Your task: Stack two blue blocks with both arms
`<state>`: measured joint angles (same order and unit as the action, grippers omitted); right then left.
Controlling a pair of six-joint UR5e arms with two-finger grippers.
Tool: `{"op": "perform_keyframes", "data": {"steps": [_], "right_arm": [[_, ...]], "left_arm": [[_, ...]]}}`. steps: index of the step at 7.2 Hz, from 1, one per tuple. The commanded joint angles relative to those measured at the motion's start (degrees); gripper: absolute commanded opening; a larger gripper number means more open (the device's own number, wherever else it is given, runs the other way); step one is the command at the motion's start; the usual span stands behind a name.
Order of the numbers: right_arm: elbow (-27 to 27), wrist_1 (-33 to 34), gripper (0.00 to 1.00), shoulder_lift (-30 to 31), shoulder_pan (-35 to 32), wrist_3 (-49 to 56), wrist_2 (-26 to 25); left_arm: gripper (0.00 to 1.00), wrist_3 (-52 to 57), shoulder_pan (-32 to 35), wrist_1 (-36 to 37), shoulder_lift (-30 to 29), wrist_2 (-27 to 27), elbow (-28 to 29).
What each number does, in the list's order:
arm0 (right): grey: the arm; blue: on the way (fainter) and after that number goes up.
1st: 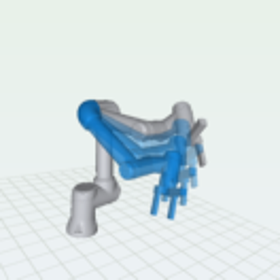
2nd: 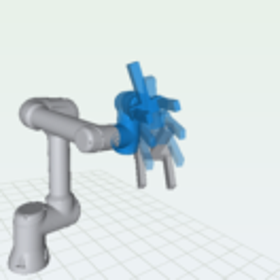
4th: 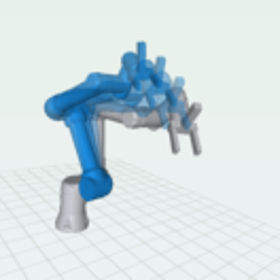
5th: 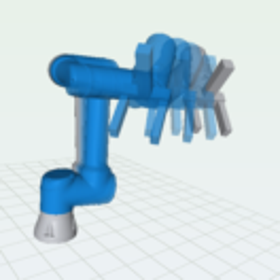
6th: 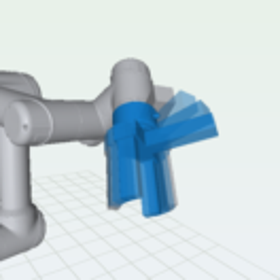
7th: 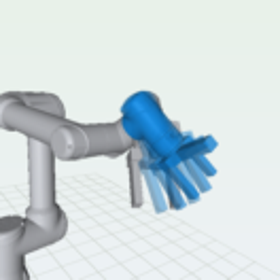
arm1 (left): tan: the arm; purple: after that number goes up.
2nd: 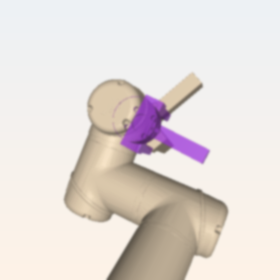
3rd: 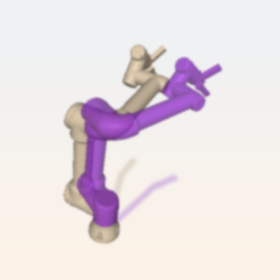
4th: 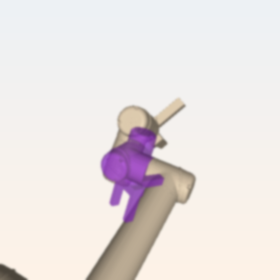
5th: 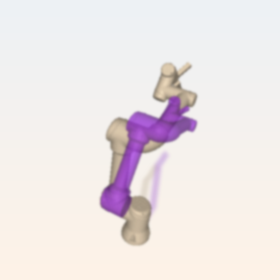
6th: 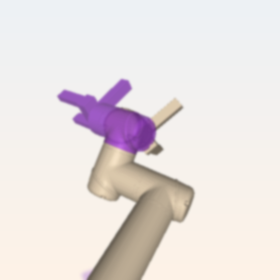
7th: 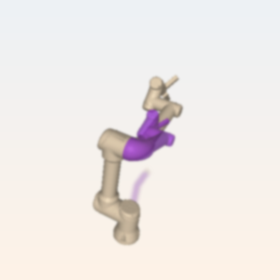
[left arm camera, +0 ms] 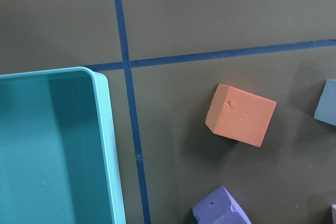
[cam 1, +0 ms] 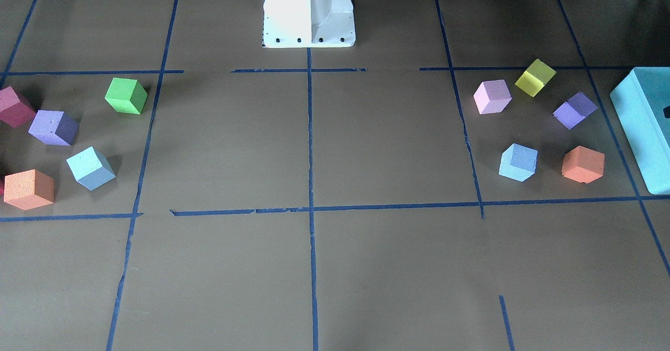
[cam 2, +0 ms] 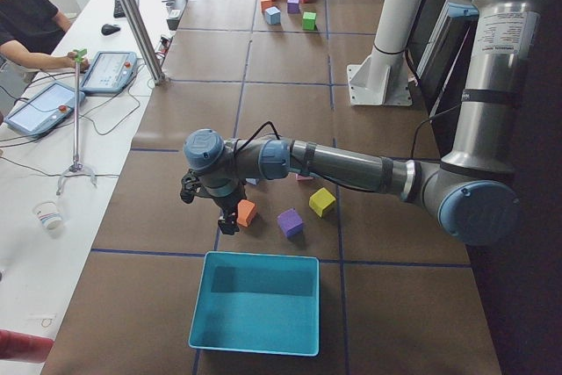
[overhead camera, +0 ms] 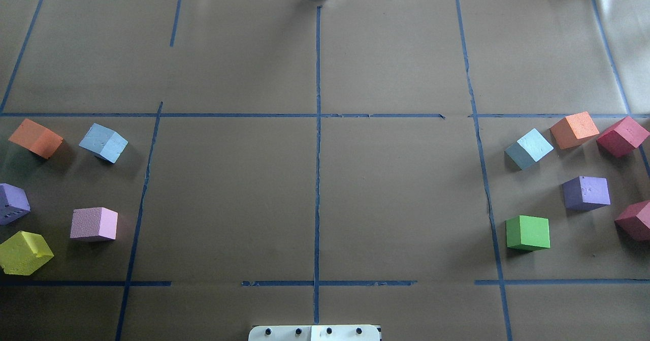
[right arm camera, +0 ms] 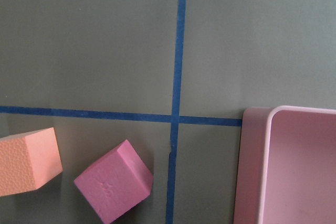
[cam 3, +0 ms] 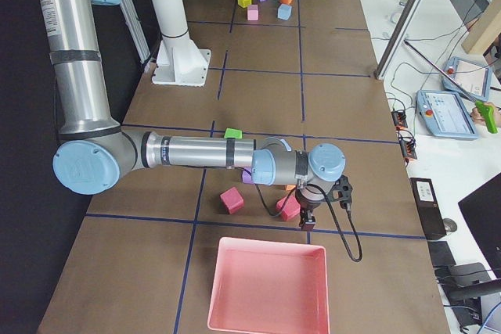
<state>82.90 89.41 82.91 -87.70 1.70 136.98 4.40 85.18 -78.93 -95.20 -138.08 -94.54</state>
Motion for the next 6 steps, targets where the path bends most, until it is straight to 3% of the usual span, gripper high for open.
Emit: {"op": "perform_keyframes", "data": {"steps": [1, 3, 6], "right_arm": [[0.51, -1.08, 1.00, 0.33, 0.34, 0.31, 0.66], [0.60, -1.25, 1.00, 0.50, 0.34, 0.14, 0.92], [-0.80, -14.06, 1.00, 5.15, 1.22, -0.12, 1.10]], "left_arm": [[1.00, 0.61, -0.19, -0.61, -0.16, 1.13, -0.98], [1.00, 0.44, -0.28, -1.14, 0.10, 1.32, -1.16], [1.00, 0.61, -0.28, -1.22, 0.89, 0.79, 0.49]]}}
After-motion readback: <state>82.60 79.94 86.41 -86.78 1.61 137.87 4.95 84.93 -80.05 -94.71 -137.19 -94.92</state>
